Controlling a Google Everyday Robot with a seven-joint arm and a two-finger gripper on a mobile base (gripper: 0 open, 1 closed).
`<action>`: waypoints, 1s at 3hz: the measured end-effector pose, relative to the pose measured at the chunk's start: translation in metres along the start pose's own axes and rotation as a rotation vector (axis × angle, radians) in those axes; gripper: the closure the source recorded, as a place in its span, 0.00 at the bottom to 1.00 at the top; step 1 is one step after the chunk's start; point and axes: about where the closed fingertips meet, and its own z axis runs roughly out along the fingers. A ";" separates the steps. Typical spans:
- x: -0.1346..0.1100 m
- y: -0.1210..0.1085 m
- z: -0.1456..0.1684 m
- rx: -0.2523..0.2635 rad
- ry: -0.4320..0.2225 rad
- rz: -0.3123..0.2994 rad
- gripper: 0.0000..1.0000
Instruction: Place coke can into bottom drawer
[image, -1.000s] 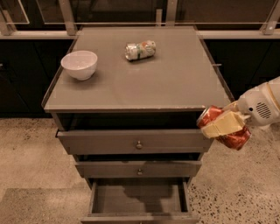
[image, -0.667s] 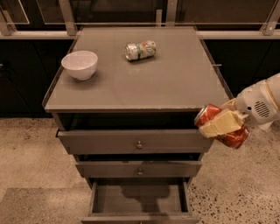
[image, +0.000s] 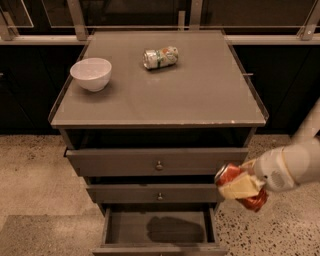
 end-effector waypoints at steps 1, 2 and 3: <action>0.051 -0.012 0.076 -0.038 -0.005 0.059 1.00; 0.064 -0.020 0.099 -0.046 -0.018 0.090 1.00; 0.070 -0.018 0.098 -0.052 -0.044 0.112 1.00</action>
Offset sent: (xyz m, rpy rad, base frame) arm -0.0064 0.0130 -0.0804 0.0344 0.0459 -0.0209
